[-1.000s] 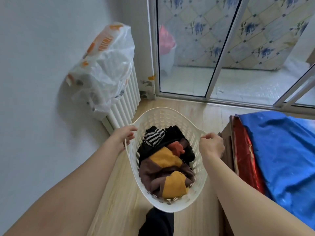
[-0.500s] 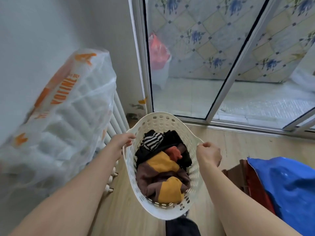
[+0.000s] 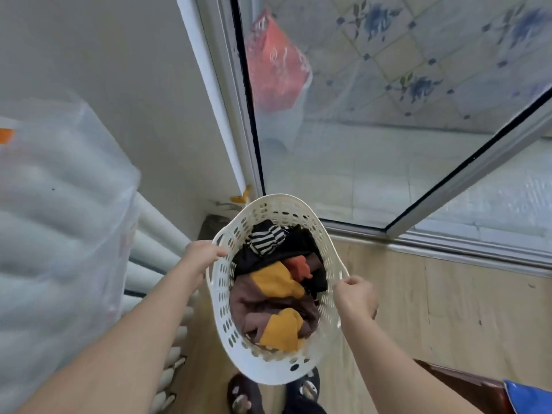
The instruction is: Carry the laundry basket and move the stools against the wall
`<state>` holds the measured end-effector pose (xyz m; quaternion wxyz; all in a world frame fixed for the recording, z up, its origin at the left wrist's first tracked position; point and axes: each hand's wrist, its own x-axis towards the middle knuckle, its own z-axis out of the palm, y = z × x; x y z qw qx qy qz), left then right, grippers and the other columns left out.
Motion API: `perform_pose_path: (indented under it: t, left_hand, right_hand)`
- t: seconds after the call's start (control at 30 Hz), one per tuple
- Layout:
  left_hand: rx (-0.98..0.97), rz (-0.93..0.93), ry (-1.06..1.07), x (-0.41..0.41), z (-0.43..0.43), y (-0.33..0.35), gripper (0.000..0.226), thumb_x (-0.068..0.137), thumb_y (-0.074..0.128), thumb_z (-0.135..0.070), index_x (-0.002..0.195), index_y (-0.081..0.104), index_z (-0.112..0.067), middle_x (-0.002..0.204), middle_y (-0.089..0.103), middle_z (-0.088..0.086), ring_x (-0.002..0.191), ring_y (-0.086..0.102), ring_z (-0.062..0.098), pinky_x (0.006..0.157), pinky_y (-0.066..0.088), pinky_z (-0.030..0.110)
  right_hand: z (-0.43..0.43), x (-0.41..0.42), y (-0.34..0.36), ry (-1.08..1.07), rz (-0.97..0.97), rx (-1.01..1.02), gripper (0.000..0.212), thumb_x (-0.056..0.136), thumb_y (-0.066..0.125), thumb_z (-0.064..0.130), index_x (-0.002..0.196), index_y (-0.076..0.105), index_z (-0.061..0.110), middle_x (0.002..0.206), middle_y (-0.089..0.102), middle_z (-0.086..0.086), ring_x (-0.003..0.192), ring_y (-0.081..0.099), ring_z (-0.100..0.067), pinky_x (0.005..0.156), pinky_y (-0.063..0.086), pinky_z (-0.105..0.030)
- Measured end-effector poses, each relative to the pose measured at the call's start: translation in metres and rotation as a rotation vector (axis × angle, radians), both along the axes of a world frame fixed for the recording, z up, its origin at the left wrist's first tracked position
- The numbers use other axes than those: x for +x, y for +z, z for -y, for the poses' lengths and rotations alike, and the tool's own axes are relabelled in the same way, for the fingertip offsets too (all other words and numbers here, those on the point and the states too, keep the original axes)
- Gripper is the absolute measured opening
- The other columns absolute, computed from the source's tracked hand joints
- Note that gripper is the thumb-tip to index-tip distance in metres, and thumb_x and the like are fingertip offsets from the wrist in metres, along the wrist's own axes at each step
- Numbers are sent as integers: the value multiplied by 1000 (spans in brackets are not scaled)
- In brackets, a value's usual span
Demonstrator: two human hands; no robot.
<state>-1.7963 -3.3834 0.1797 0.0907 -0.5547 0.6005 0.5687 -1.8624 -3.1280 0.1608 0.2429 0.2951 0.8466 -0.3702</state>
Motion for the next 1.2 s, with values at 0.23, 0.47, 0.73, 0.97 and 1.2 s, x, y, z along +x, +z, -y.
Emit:
perform_pose_path:
  t: [0.23, 0.47, 0.73, 0.97, 1.2]
  left_hand:
    - [31, 24, -29, -78, 50, -89, 25, 85, 52, 8, 104, 65, -2, 93, 66, 20, 66, 62, 29, 59, 52, 34]
    - [35, 65, -11, -114, 78, -159, 26, 87, 52, 7, 77, 61, -15, 83, 64, 10, 70, 59, 21, 59, 43, 28]
    - [31, 69, -13, -126, 84, -210, 43, 88, 55, 5, 128, 56, -11, 117, 63, 10, 102, 59, 28, 80, 45, 39]
    - [-65, 25, -30, -115, 85, -224, 64, 86, 58, 6, 144, 41, -14, 140, 53, 7, 120, 54, 25, 92, 48, 37]
    - [-441, -5, -335, -122, 73, -199, 60, 81, 64, -5, 136, 50, -20, 143, 42, 7, 131, 43, 26, 102, 41, 37]
  right_hand:
    - [44, -81, -96, 31, 20, 14, 12, 83, 57, 17, 79, 69, 16, 83, 69, -10, 84, 62, -33, 70, 46, -30]
    - [65, -114, -160, 15, 61, 5, 11, 84, 58, 14, 74, 64, 15, 79, 63, -7, 80, 55, -27, 65, 39, -28]
    - [69, -118, -199, 56, 100, -29, 27, 84, 45, 2, 80, 69, 12, 71, 60, 1, 72, 51, -22, 59, 37, -26]
    - [68, -120, -213, 34, 55, 60, 23, 85, 49, 7, 80, 71, 14, 97, 69, -9, 89, 61, -30, 75, 51, -36]
    - [72, -127, -176, 162, -47, 160, 30, 82, 45, -1, 90, 71, 11, 119, 54, -12, 116, 48, -33, 98, 44, -42]
